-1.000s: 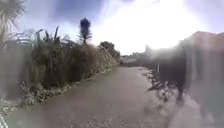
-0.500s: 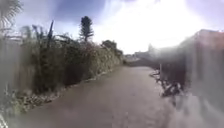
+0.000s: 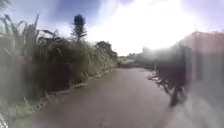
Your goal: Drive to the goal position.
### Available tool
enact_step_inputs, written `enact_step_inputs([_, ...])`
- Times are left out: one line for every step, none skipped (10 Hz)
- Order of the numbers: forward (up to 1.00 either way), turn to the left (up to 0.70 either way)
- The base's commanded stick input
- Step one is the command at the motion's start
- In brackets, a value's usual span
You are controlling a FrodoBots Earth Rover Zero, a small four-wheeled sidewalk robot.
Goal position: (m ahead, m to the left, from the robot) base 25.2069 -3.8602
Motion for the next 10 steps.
enact_step_inputs([0.85, -0.33])
enact_step_inputs([0.85, -0.33])
enact_step_inputs([0.85, -0.33])
enact_step_inputs([0.85, -0.33])
enact_step_inputs([0.85, -0.33])
enact_step_inputs([0.85, -0.33])
enact_step_inputs([0.85, -0.33])
enact_step_inputs([0.85, -0.33])
enact_step_inputs([0.85, -0.33])
enact_step_inputs([0.85, -0.33])
